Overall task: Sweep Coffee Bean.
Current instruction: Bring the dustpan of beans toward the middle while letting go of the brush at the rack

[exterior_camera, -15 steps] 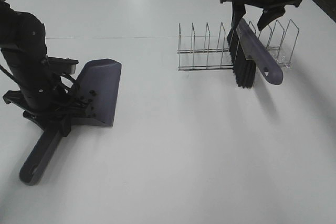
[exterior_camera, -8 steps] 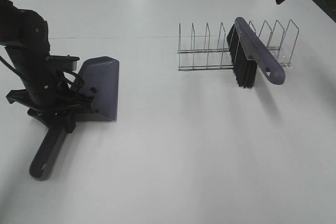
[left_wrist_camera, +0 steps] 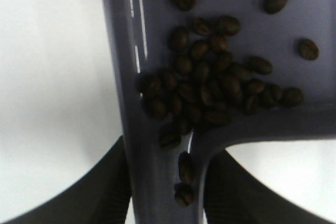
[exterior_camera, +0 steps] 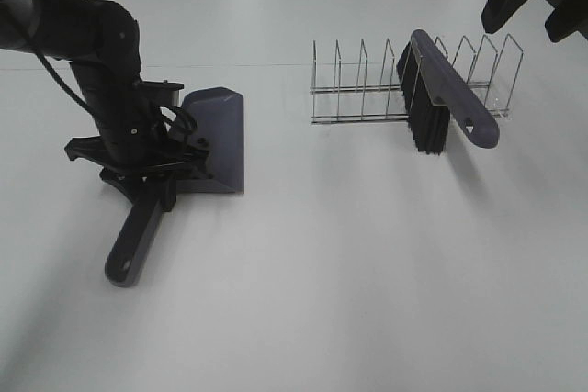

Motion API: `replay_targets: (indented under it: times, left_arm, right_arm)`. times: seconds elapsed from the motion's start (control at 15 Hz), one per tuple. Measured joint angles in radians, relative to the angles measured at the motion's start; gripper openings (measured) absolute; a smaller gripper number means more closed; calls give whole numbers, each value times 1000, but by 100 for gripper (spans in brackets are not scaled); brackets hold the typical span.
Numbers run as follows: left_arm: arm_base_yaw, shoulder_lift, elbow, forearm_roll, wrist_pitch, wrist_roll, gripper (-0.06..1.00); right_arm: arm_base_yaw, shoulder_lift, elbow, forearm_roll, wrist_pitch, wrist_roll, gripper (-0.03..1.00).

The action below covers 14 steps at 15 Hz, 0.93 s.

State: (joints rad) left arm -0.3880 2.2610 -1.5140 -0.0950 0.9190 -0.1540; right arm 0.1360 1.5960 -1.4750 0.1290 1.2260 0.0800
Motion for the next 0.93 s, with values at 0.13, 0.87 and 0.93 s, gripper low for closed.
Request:
replay_targets:
  times: [0.13,0.87,0.93]
  left_arm:
    - [-18,6,-5,5,1,-26,34]
    - [-25,-17,-11,-2,61,-43,69]
    - [-24,-24,-11,1,101,-43,70]
  right_arm:
    - [0,-23,1,0,-1,-5,58]
    - [0,-177,54,7,-2,-6,58]
    - [0,-198,79,7,-2,-6,58]
